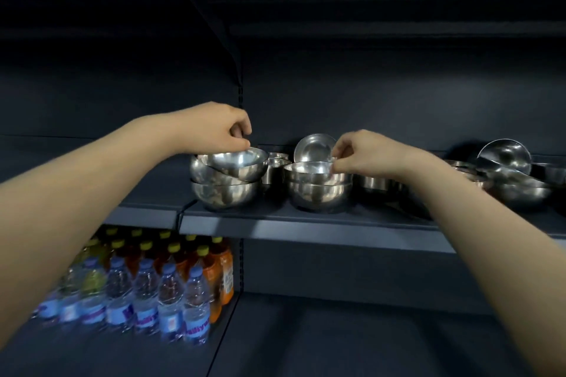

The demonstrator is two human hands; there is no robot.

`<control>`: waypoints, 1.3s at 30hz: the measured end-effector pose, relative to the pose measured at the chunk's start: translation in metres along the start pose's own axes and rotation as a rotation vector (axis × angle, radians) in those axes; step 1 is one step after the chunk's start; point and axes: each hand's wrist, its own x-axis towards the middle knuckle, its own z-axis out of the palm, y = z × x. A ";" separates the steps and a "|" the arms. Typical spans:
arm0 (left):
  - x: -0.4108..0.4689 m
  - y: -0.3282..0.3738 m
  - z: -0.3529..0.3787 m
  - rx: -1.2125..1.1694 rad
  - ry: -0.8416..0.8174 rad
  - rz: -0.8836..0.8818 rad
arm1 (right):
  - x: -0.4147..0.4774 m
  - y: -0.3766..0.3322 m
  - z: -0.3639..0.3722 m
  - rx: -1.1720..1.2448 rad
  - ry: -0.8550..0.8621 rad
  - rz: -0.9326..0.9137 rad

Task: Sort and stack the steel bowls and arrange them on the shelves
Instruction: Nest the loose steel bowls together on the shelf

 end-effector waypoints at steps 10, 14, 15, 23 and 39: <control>-0.074 -0.079 -0.012 -0.064 -0.061 -0.096 | -0.017 -0.089 0.024 -0.083 -0.035 -0.010; -0.092 -0.109 -0.008 -0.070 -0.093 -0.095 | -0.013 -0.115 0.035 -0.083 -0.030 0.037; -0.095 -0.115 -0.008 -0.075 -0.090 -0.093 | -0.011 -0.120 0.037 -0.066 -0.031 0.041; -0.078 -0.137 -0.001 -0.182 -0.074 -0.051 | 0.010 -0.138 0.047 0.084 -0.066 0.065; 0.007 -0.134 0.075 -0.490 -0.181 0.055 | 0.083 -0.084 0.066 0.143 -0.305 0.004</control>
